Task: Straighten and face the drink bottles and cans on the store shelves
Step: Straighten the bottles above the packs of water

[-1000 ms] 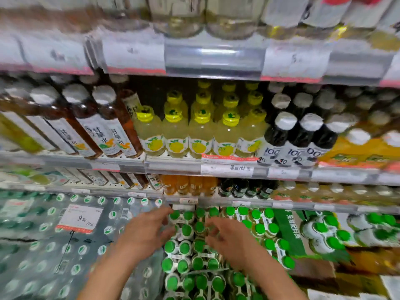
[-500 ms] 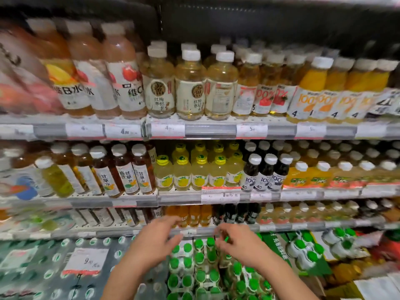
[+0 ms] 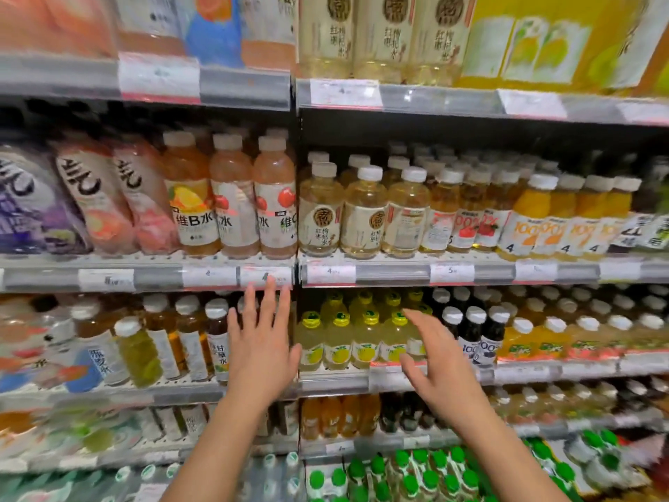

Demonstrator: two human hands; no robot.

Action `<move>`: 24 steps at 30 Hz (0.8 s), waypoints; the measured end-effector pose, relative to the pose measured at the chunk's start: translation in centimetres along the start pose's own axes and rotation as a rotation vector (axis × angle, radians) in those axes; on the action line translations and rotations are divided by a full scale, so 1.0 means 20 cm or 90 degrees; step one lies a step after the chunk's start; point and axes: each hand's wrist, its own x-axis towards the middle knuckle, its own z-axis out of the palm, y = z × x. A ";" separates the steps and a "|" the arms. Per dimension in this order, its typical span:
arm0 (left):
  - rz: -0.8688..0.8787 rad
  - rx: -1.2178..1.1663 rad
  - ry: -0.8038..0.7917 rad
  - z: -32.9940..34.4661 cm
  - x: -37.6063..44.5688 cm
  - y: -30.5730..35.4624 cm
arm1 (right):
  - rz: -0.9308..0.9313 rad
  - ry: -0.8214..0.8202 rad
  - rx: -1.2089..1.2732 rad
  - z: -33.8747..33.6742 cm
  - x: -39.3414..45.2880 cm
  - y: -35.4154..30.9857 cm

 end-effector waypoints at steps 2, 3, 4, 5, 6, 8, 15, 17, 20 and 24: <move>-0.010 -0.009 -0.017 0.01 0.01 -0.02 | -0.065 0.051 -0.081 -0.05 0.16 -0.04; -0.011 -0.011 -0.021 0.01 0.02 -0.02 | -0.084 0.042 -0.135 -0.05 0.22 -0.07; -0.012 -0.014 -0.022 0.00 0.02 -0.02 | -0.093 0.025 -0.185 -0.04 0.28 -0.09; -0.015 -0.019 -0.024 -0.01 0.02 -0.01 | -0.094 0.003 -0.224 -0.01 0.31 -0.10; -0.017 -0.022 -0.027 -0.02 0.02 0.00 | -0.087 -0.028 -0.250 0.01 0.33 -0.11; -0.023 -0.027 -0.045 -0.05 0.02 0.01 | -0.056 -0.101 -0.279 0.06 0.33 -0.10; -0.020 0.006 -0.161 -0.23 0.07 -0.01 | -0.048 -0.189 -0.289 0.04 0.29 -0.09; -0.021 0.026 -0.195 -0.28 0.08 -0.01 | -0.040 -0.194 -0.285 0.04 0.29 -0.11; -0.020 0.020 -0.259 -0.41 0.10 0.01 | -0.021 -0.206 -0.275 0.04 0.32 -0.17; 0.033 0.057 -0.231 -0.57 0.12 0.00 | -0.002 -0.258 -0.206 -0.12 0.40 -0.27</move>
